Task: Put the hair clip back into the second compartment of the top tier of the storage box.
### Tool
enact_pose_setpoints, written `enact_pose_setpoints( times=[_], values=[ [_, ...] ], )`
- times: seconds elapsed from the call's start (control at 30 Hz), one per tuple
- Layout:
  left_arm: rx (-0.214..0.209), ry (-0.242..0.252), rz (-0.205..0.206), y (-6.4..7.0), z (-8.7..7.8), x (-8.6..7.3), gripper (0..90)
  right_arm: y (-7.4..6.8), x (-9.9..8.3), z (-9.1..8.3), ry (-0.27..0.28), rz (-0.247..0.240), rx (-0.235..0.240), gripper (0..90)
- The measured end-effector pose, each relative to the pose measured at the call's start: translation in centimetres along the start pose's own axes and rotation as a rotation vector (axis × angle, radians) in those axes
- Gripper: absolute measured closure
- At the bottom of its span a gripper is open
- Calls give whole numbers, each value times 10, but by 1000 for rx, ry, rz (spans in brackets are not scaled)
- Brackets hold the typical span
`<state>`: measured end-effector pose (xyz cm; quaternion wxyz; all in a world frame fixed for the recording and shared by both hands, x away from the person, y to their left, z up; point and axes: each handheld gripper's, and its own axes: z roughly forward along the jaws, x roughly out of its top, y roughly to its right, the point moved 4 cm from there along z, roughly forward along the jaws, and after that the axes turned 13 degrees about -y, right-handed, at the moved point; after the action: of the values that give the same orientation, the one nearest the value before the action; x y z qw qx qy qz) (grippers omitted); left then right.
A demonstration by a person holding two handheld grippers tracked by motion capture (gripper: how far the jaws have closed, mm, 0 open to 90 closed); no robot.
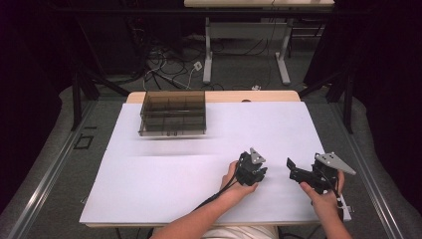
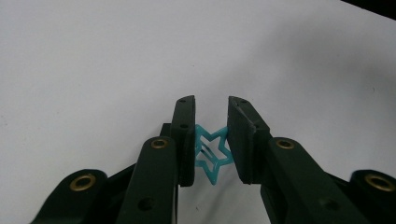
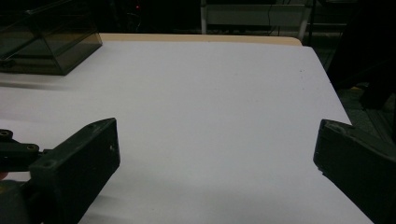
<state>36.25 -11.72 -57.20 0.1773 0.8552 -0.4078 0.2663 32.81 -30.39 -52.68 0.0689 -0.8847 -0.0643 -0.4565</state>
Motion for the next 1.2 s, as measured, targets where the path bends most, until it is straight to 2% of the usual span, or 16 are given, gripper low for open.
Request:
enact_pose_setpoints(
  times=[0.1,0.37,0.6,0.9,1.2],
  values=[
    [8,10,3,-2,-2,1,731,0,0,0,0,2,2,1],
    [12,19,-19,-9,-12,2,732,-1,0,0,1,0,-3,1],
    [28,46,-40,-16,-20,4,732,-1,-1,-1,-9,3,-3,1],
    [34,53,-55,-23,-27,6,733,-1,0,0,4,4,-2,1],
    [44,63,-71,-30,-35,7,733,-1,0,0,-10,3,-2,1]
  ],
)
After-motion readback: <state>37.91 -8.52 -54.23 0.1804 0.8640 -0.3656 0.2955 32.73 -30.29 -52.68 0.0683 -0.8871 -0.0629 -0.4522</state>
